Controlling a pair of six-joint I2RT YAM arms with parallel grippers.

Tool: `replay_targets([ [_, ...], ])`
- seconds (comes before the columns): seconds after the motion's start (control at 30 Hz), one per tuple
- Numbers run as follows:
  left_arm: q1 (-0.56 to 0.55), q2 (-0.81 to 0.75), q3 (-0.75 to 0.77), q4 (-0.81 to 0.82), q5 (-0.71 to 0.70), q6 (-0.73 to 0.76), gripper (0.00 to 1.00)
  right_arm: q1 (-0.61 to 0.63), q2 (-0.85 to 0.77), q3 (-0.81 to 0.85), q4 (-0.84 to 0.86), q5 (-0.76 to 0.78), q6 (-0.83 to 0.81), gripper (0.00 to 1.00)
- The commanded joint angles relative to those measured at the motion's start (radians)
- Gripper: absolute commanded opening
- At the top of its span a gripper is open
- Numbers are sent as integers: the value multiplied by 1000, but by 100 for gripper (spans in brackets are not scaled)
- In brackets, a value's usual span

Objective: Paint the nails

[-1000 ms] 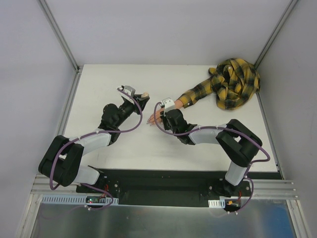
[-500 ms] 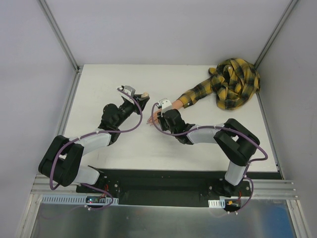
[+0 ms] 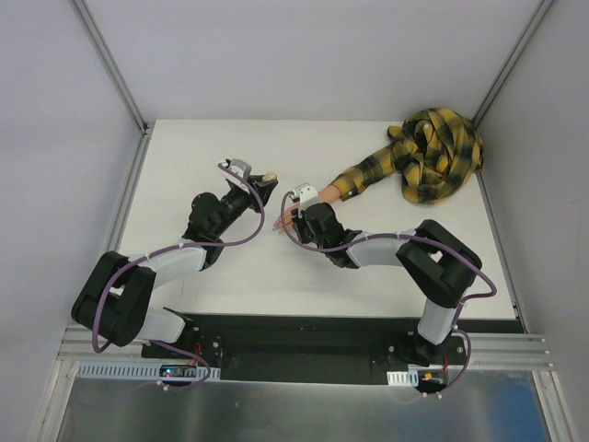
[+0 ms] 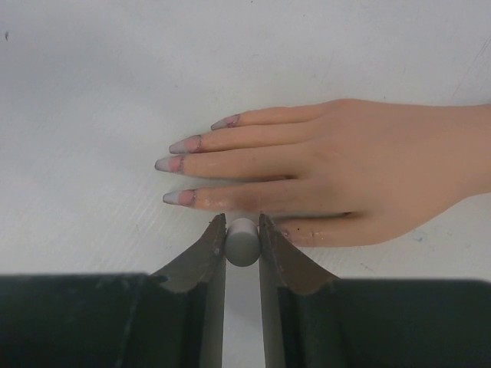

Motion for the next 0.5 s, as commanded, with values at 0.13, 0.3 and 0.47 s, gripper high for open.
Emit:
replay_targets([
  [0.13, 3, -13, 11, 80, 24, -4, 0, -14, -15, 22, 40, 32, 26, 0],
  [0.3, 3, -12, 14, 80, 28, -7, 0, -26, -23, 9, 49, 58, 41, 0],
  [0.47, 3, -10, 14, 80, 27, -7, 0, -31, -29, 2, 48, 86, 48, 0],
])
